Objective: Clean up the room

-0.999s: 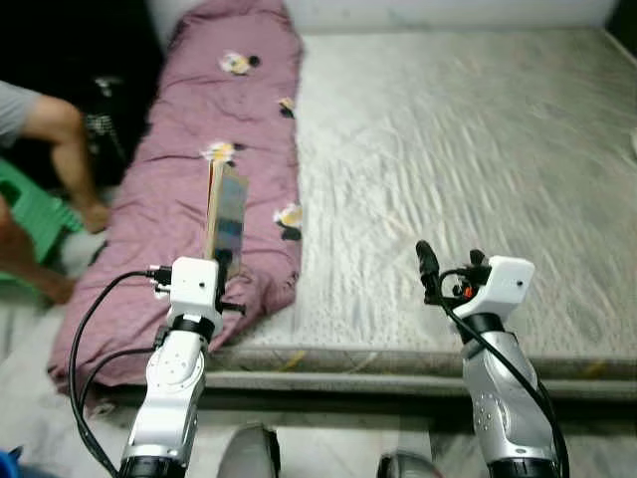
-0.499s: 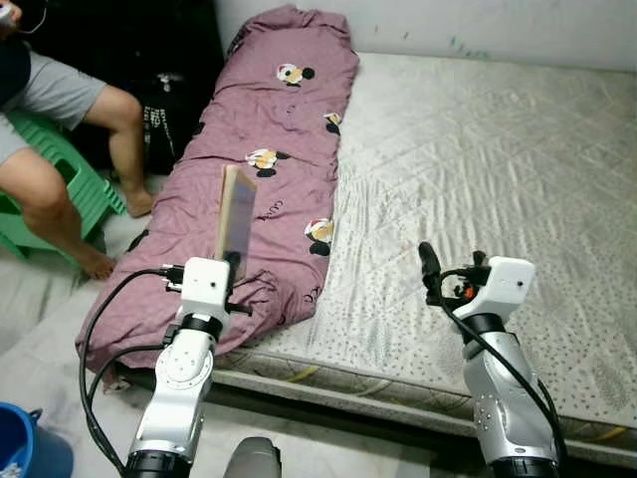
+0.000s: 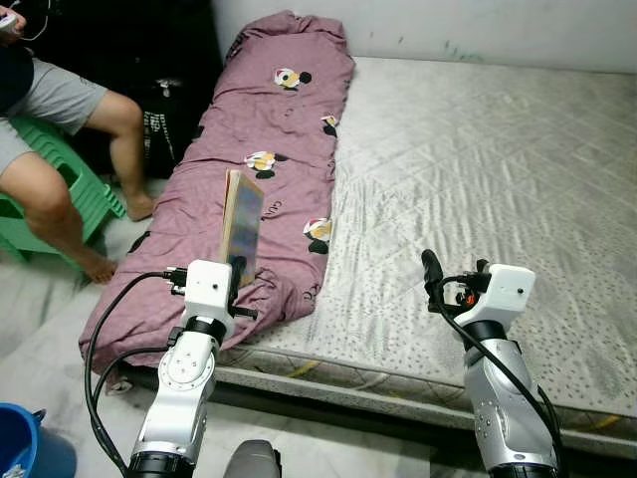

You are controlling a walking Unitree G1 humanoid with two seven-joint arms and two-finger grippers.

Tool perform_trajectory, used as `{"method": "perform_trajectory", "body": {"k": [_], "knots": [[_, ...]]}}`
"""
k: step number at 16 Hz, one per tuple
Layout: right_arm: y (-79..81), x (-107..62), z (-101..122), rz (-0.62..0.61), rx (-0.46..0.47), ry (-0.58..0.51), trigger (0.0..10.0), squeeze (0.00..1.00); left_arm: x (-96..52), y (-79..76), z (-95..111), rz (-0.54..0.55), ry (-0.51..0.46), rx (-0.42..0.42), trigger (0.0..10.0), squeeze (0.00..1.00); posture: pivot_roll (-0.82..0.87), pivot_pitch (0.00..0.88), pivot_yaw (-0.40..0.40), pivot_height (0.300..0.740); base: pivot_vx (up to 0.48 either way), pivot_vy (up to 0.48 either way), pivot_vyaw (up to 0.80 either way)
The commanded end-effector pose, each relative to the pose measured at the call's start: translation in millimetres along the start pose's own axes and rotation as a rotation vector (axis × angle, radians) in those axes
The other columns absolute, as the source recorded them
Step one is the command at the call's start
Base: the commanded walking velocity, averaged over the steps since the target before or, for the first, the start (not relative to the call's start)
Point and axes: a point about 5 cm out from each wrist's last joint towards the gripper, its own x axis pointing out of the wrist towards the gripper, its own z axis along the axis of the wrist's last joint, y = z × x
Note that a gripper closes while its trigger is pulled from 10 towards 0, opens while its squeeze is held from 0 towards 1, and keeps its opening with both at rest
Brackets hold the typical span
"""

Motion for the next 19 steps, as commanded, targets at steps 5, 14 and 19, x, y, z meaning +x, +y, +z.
{"method": "perform_trajectory", "body": {"k": [5,14,19], "knots": [[-1.3,-0.2,-4.4,-0.003,0.001,0.023,10.0,0.00,3.6,-0.6,8.0,-0.015,-0.034,-0.008,10.0,0.00,-0.06,0.049,0.046,0.740,0.000,-0.165,-0.34],[-1.6,-0.6,-5.7,0.009,-0.018,0.031,10.0,0.00,2.2,-2.4,7.3,-0.009,-0.033,-0.033,10.0,0.00,-0.06,0.058,0.038,0.740,0.000,-0.241,0.00],[-2.5,-1.5,-6.9,0.013,-0.025,0.039,10.0,0.00,1.8,-2.9,8.3,-0.007,-0.041,-0.056,10.0,0.00,-0.06,0.062,0.031,0.740,0.000,0.000,0.00]]}}
